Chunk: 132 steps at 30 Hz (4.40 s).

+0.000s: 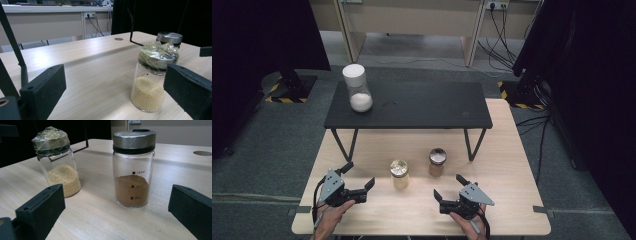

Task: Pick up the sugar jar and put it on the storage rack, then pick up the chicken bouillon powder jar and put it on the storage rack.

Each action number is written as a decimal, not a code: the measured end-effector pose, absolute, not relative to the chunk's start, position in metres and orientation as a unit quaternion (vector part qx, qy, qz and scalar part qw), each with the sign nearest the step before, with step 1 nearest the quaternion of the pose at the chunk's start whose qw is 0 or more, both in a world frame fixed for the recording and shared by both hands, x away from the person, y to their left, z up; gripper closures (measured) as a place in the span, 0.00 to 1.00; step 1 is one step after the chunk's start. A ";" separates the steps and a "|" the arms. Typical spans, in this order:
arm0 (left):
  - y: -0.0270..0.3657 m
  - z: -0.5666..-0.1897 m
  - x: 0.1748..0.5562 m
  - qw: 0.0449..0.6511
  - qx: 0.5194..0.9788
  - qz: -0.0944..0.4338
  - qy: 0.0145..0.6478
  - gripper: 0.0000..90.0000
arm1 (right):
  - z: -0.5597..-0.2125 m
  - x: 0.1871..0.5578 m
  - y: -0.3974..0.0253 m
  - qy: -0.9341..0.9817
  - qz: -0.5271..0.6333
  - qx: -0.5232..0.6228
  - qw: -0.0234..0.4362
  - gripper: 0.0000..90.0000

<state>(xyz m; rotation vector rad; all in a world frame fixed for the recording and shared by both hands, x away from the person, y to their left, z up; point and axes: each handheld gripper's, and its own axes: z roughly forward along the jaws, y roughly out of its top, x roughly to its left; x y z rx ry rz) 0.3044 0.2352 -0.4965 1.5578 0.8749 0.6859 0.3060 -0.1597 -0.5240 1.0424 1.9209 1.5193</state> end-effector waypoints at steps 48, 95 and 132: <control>0.234 -0.528 0.278 0.556 0.692 0.296 0.351 0.05 | -0.524 0.305 -0.160 0.700 0.557 0.379 0.235 0.01; 0.236 -0.530 0.280 0.565 0.685 0.290 0.357 0.04 | -0.518 0.295 -0.126 0.722 0.573 0.327 0.208 0.01; 0.236 -0.530 0.280 0.566 0.684 0.290 0.357 0.04 | -0.516 0.321 -0.065 0.747 0.569 0.285 0.192 0.03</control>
